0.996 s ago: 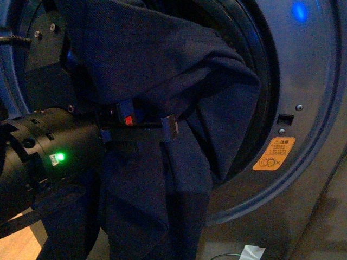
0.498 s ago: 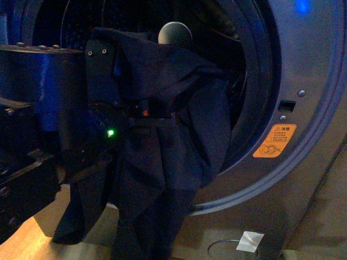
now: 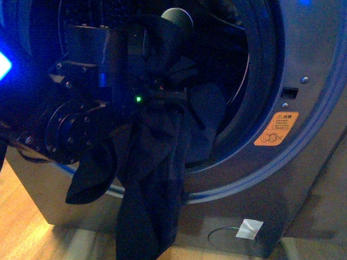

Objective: Put clothes into washing machine

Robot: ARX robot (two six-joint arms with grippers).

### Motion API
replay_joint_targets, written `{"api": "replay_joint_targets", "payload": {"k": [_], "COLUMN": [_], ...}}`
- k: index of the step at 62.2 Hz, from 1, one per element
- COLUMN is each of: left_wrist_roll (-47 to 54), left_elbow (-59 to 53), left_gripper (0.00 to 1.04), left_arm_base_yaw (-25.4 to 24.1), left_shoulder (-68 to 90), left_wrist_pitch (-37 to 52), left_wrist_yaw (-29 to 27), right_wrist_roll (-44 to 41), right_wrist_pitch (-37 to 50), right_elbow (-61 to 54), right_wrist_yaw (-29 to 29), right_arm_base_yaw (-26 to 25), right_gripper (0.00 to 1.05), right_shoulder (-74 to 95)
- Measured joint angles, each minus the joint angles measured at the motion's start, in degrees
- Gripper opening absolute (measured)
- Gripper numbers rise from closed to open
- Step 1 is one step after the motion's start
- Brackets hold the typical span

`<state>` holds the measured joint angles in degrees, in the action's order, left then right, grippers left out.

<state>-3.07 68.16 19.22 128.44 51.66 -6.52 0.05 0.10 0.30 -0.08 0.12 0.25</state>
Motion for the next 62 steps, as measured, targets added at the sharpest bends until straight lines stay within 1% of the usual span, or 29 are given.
{"api": "replay_joint_targets", "payload": {"k": [15,32,49,57,62], "left_wrist_roll": [0.76,2.29,6.21,7.58,8.74], "left_elbow": [12.31,24.41,42.77,46.82,49.37], "left_gripper": [0.11,0.11,0.11,0.11,0.11], "left_arm_base_yaw": [-0.96,-1.97,-3.39,-4.04,-4.55], "left_shoulder": [5.09,10.80,20.02,21.66,22.36], "left_wrist_pitch": [-7.67,-14.40,-23.69,-26.38,-29.75], "left_wrist_yaw": [-1.70,-2.73,-4.48,-5.57,-6.64], "right_wrist_roll": [0.00,0.00,0.00,0.00,0.00], "right_wrist_pitch": [0.00,0.00,-0.02,-0.02,-0.02], "right_elbow": [0.00,0.00,0.00,0.00,0.00], "right_wrist_yaw": [0.00,0.00,0.00,0.00,0.00], "right_arm_base_yaw": [0.00,0.00,0.00,0.00,0.00], "right_gripper": [0.02,0.02,0.02,0.02,0.02], "right_shoulder": [0.00,0.00,0.00,0.00,0.00]}}
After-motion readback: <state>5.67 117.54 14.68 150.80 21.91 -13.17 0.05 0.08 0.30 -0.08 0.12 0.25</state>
